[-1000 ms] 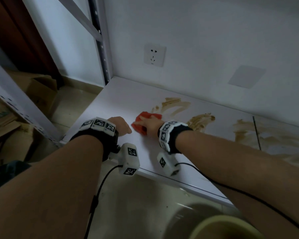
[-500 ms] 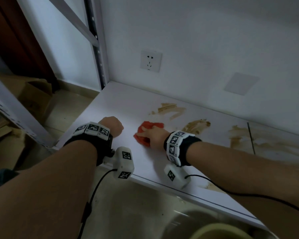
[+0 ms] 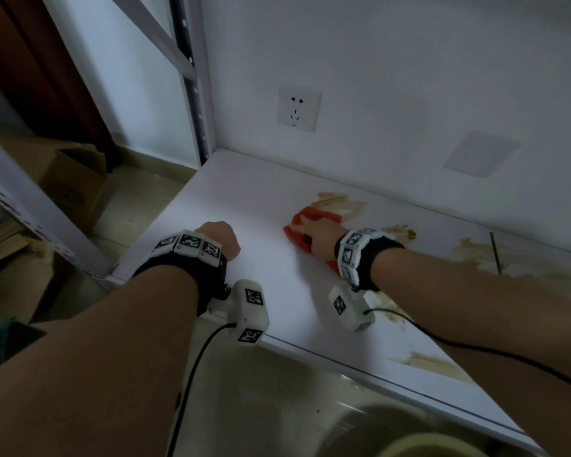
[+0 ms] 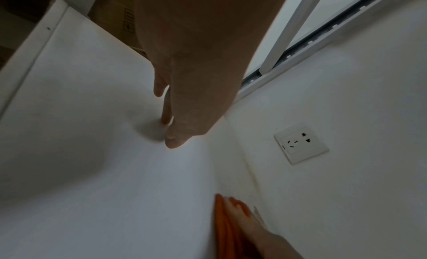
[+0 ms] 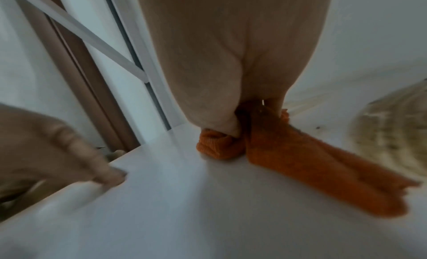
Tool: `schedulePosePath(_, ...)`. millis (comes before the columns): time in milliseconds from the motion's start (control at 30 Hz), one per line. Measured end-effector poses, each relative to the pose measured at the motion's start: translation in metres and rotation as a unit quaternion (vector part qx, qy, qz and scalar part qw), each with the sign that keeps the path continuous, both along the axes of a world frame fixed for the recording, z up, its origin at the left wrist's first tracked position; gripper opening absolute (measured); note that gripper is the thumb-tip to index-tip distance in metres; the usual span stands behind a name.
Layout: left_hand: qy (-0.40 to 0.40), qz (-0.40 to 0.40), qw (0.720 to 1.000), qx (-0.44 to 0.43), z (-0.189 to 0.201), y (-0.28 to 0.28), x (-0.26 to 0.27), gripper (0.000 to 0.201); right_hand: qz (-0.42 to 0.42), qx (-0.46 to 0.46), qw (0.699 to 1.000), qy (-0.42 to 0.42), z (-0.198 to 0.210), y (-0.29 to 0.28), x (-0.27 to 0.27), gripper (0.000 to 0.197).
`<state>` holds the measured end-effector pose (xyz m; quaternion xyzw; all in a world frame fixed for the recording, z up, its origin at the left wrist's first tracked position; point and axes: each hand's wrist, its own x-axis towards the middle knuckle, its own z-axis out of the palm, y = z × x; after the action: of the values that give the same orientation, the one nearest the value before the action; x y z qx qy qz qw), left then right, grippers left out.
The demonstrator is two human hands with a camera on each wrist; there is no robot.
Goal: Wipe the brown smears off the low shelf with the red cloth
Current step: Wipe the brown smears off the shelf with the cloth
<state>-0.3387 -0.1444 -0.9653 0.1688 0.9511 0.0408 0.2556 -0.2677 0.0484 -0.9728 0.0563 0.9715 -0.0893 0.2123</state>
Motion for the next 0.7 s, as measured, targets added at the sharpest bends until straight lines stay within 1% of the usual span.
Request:
schedulePosePath(67,0.000,-0.004,1.000,-0.018,0.001,0.004,0.000,0.023,0.005,-0.042,0.999,-0.007,-0.002,-0.018,0.009,0.045)
schedulePosePath(100,0.005,-0.002,1.000,-0.023,0.001,0.007,0.000,0.023,0.024,-0.051,0.998,-0.007,-0.006,-0.026,0.009,0.044)
schedulePosePath(200,0.022,0.008,0.999,-0.026,0.000,0.008,0.003,0.028,0.089,-0.041,0.995,-0.028,-0.015,-0.043,-0.006,0.051)
schedulePosePath(233,0.020,0.011,0.999,-0.027,0.001,0.007,0.005,0.029,0.091,-0.042,0.995,-0.030,-0.014,-0.045,-0.014,0.050)
schedulePosePath(333,0.017,0.002,0.999,-0.031,0.001,0.004,0.006,0.030,0.081,-0.044,0.996,-0.012,-0.010,-0.044,-0.032,0.046)
schedulePosePath(400,0.020,0.008,0.999,-0.028,0.004,0.004,0.008,0.025,0.085,-0.031,0.996,0.005,-0.011,-0.035,-0.038,0.045)
schedulePosePath(433,0.022,0.010,1.000,-0.019,0.005,0.004,0.008,0.021,0.076,-0.022,0.997,0.022,-0.011,-0.028,-0.040,0.044)
schedulePosePath(467,0.027,0.011,1.000,-0.012,0.005,0.005,0.008,0.025,0.057,-0.016,0.998,0.036,-0.011,-0.018,-0.041,0.043)
schedulePosePath(533,0.040,0.017,0.999,-0.001,0.005,0.006,0.007,0.036,0.022,0.002,0.999,0.049,-0.009,0.004,-0.035,0.044)
schedulePosePath(600,0.047,0.025,0.999,0.008,0.003,0.007,0.006,0.037,0.008,0.020,0.999,0.048,-0.007,0.018,-0.023,0.046)
schedulePosePath(633,0.048,0.030,0.998,0.014,0.003,0.008,0.005,0.036,-0.006,0.019,0.999,0.045,-0.010,0.018,-0.015,0.047)
schedulePosePath(700,0.052,0.029,0.998,0.008,0.006,0.008,0.006,0.033,0.000,-0.004,0.999,0.035,-0.018,0.005,-0.003,0.056)
